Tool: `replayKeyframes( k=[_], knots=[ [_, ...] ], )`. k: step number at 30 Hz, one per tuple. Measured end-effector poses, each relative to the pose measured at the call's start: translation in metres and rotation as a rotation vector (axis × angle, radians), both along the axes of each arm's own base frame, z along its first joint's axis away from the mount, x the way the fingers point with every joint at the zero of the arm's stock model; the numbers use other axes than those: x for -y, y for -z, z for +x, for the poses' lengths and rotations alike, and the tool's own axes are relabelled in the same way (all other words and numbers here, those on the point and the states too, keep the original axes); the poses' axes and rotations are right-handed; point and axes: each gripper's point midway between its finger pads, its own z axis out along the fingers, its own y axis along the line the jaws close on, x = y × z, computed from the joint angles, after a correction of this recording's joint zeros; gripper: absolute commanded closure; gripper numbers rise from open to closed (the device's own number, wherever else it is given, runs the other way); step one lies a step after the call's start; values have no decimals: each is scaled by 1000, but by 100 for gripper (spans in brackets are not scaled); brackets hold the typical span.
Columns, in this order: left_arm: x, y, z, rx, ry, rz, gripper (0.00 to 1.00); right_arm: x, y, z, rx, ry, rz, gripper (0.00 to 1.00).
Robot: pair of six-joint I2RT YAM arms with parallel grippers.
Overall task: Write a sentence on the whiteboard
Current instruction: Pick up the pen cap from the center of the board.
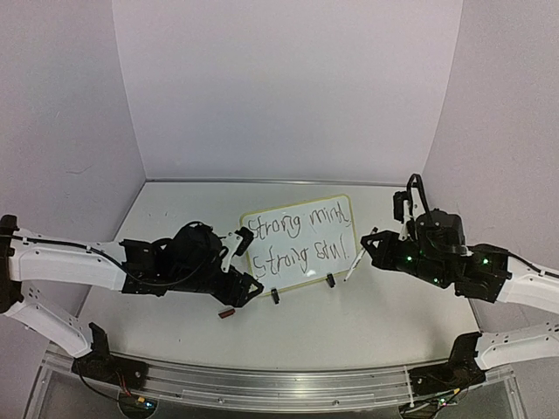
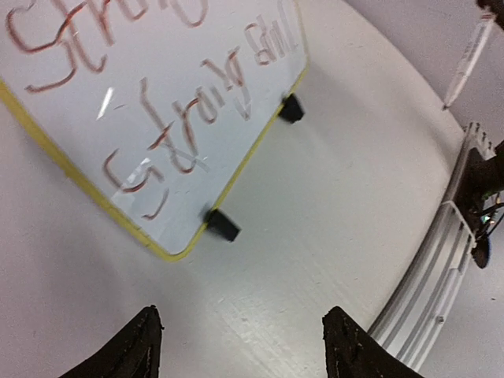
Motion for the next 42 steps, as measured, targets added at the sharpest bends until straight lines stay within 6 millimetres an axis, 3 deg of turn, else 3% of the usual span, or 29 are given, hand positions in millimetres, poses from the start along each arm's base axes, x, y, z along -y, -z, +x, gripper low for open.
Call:
replayKeyframes(
  k=[4,8,13,22,42],
  knots=[
    [-44,36,14,-57,-43,127,35,12,6,8,-6,31,-42,100],
    [-63,62,2,-124,-13,191,49,20,8,13,-12,55,-49,100],
    [-63,83,-8,-180,35,239,52,23,5,13,-12,56,-37,100],
    [-75,108,-8,-197,28,343,57,25,6,11,-17,54,-26,100],
    [-66,120,-14,-224,115,366,66,26,7,10,-26,64,-12,100]
  ],
)
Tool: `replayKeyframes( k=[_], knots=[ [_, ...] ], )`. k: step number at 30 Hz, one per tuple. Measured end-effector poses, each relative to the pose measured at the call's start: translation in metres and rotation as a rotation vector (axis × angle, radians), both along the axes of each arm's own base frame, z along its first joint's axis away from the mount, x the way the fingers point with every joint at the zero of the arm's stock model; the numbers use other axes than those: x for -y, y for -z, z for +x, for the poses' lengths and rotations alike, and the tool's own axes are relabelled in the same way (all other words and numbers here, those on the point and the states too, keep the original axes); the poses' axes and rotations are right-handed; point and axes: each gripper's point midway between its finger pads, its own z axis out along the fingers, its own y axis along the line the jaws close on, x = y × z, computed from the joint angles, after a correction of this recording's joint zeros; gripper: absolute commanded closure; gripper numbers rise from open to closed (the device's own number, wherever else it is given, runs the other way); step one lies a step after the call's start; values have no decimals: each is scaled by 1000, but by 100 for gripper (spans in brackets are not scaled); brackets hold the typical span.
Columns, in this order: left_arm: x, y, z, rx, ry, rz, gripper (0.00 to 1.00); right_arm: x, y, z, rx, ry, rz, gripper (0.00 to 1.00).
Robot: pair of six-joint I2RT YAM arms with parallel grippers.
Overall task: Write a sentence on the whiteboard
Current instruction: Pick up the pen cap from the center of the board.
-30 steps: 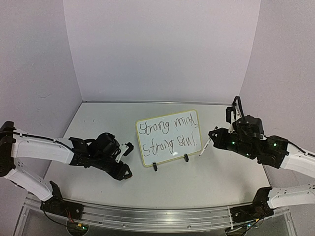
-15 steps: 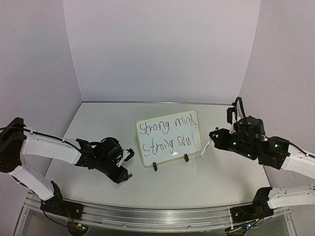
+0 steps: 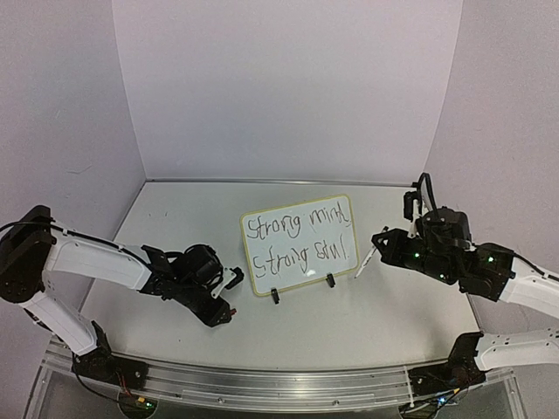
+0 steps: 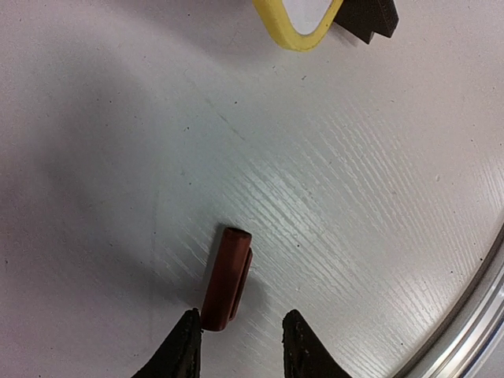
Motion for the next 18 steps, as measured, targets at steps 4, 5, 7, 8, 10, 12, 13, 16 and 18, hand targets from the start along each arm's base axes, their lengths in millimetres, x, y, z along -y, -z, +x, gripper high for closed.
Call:
replayKeyframes(
  k=[4,5,7,8,10,12,13,16,18],
  knots=[
    [0,3,-1,-10,2,6,67,0,-1,0,-1,4,8,100],
    [-1,4,-1,-12,2,10,67,1,-1,0,-2,5,8,100],
    [-1,6,-2,-15,1,15,68,1,-1,0,-2,6,10,100],
    [-1,7,-2,-17,0,18,68,1,-1,-1,-2,7,10,100],
    [-1,7,-1,-16,-1,19,69,3,0,-1,-2,10,9,100],
    [-1,6,0,-12,-3,20,71,4,2,-1,-4,12,7,100],
    [-1,7,0,-12,-3,21,71,4,2,-1,-5,12,6,100],
    [-1,8,0,-13,-3,26,72,4,3,-1,-6,14,5,100],
    [0,9,1,-15,-4,32,73,5,4,-1,-7,15,5,100]
  ],
)
